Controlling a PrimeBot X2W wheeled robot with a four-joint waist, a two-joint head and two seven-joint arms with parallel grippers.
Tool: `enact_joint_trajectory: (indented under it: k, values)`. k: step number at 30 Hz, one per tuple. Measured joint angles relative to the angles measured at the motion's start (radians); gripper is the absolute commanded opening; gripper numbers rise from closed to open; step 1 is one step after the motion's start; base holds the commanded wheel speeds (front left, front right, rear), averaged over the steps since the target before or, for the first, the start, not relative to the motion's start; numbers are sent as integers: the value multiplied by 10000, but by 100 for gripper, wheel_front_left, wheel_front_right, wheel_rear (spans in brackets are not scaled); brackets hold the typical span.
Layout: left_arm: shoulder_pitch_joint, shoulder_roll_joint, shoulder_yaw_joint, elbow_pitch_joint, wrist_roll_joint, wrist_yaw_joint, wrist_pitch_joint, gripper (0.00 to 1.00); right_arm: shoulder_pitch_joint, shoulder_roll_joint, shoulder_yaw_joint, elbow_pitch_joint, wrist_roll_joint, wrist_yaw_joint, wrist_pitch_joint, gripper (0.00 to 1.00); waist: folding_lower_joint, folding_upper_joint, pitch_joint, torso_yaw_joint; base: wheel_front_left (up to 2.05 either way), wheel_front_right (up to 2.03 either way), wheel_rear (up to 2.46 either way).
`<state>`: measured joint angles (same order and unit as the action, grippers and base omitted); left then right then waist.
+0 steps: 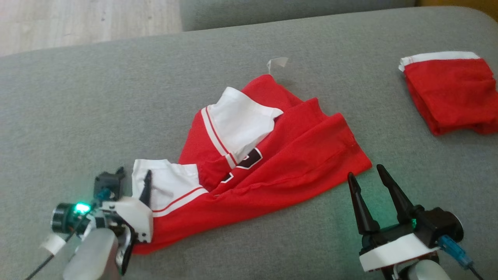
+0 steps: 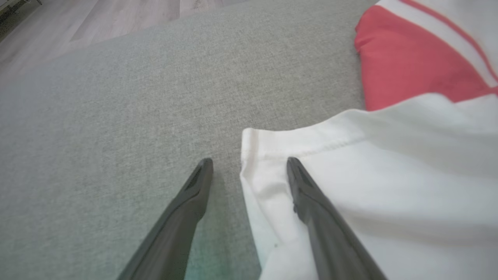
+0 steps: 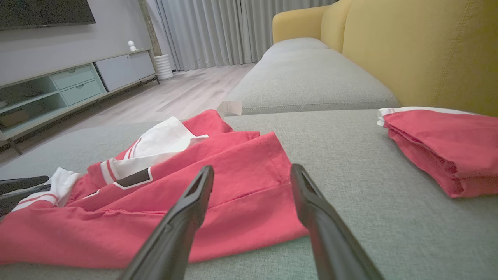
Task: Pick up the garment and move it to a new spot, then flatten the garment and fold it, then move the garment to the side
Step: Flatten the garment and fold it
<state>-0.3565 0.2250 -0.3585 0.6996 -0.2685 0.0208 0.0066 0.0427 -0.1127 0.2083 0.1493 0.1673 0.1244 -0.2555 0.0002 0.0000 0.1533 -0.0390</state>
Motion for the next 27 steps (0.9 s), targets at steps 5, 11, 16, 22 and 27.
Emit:
enact_joint_trajectory:
  k: [5,11,16,22,27]
  values:
    - [-458,121,12,470,10,54,123,100,9,-6,15,-2,0,0,0,100,0,0,133,-232,0,0,0]
    - [-828,295,-290,780,128,-353,740,49,21,-4,63,-2,0,0,0,100,-2,0,108,-306,0,0,0]
    - [-907,236,-314,834,-151,-606,1012,0,52,-4,61,-2,0,0,0,100,-2,0,-37,-261,0,0,0]
    - [-854,238,-207,656,-493,-656,761,0,62,-42,61,17,4,0,0,100,-2,0,-157,-84,0,0,0]
    - [-777,242,-176,-236,-558,-635,393,0,-183,-491,75,564,497,0,0,100,-2,0,-90,225,0,0,0]
